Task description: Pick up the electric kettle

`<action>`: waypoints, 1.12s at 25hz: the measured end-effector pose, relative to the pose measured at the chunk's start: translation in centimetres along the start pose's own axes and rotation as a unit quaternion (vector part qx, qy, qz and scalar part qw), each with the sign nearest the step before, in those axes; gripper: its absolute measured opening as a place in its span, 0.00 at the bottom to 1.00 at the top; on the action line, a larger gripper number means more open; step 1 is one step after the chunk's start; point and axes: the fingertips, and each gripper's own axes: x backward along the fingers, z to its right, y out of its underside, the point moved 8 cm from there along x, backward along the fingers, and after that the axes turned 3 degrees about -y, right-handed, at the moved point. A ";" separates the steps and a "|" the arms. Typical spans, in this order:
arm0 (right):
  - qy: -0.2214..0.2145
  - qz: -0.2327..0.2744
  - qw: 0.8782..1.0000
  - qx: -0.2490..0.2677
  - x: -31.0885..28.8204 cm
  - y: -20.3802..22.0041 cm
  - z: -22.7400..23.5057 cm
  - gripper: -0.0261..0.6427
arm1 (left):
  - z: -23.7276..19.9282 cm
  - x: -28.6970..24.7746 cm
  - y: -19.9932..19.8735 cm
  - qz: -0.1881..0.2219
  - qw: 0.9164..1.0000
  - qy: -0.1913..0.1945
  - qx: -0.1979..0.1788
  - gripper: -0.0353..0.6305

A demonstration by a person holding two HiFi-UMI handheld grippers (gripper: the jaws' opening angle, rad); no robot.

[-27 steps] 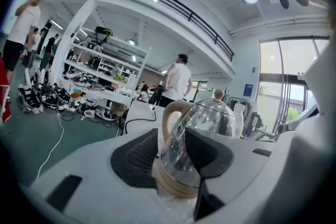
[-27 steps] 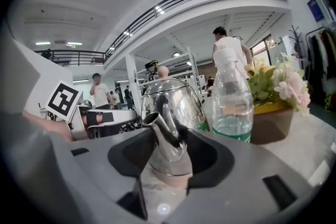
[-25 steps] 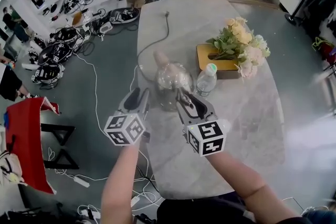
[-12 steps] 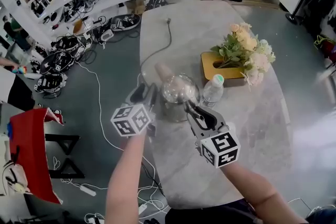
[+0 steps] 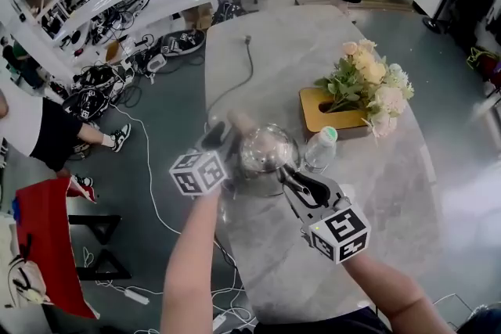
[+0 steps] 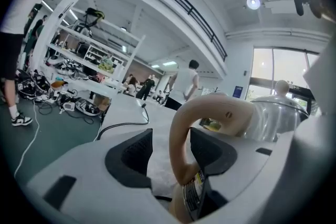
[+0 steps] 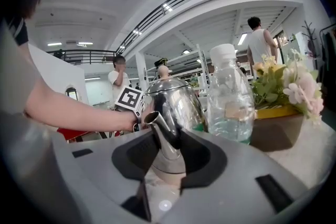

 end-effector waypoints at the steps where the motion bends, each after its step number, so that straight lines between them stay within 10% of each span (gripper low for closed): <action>1: -0.002 0.001 1.000 0.000 0.0 0.0 0.1 0.20 | -0.1 -0.1 -0.1 0.004 1.000 0.016 0.004 0.35; 13: -0.009 0.005 1.000 0.005 0.0 -0.1 0.3 0.21 | -0.6 -1.7 -0.7 -0.013 0.991 0.134 0.022 0.30; 28: -0.002 0.002 1.000 0.028 0.4 -0.5 0.0 0.19 | 0.4 -0.2 -0.8 -0.007 0.999 0.047 -0.026 0.24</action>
